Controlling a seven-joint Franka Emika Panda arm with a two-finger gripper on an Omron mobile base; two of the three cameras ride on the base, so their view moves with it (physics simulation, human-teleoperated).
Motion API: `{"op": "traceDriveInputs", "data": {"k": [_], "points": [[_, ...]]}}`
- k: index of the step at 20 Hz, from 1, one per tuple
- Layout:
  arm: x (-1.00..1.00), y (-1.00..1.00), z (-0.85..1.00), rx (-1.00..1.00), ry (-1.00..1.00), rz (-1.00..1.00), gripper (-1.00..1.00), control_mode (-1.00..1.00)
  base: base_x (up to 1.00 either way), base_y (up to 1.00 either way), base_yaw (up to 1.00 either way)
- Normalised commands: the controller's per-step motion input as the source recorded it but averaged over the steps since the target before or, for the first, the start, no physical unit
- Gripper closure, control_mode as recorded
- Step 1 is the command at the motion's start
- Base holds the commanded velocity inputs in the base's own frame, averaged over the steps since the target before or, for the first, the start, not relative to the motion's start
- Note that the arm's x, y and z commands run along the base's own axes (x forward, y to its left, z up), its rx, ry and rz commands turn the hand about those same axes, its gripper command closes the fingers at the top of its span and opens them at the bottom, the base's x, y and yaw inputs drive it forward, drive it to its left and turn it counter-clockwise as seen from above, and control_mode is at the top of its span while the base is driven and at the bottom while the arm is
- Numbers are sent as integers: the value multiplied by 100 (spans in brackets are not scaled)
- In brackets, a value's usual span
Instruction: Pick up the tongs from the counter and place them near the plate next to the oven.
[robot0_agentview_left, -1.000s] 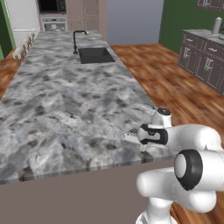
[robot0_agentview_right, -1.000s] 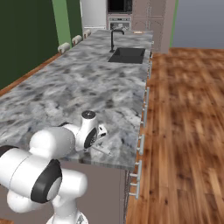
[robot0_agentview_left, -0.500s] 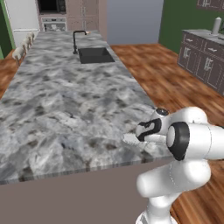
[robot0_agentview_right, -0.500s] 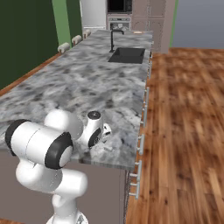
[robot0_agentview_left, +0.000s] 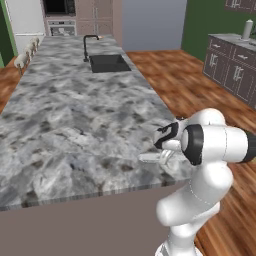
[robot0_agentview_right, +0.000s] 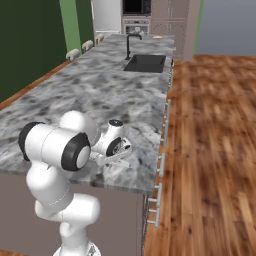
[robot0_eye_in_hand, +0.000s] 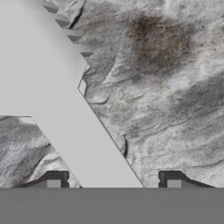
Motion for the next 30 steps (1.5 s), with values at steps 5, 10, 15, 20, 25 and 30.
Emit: {"op": "traceDriveInputs", "data": {"k": [5, 10, 15, 20, 25, 30], "points": [[-35, 0, 61, -1, -26, 1, 100, -100, 0, 0, 0], [-62, 0, 97, -5, -31, 0, 100, -100, 0, 0, 0], [-53, 0, 98, -7, -20, 0, 100, -100, 0, 0, 0], [-42, 0, 89, -8, -19, 0, 100, -100, 0, 0, 0], [-36, 1, 71, -10, -20, 0, 100, -100, 0, 0, 0], [-19, 0, 19, -3, -7, 0, 100, 100, -31, 0, 0]]}}
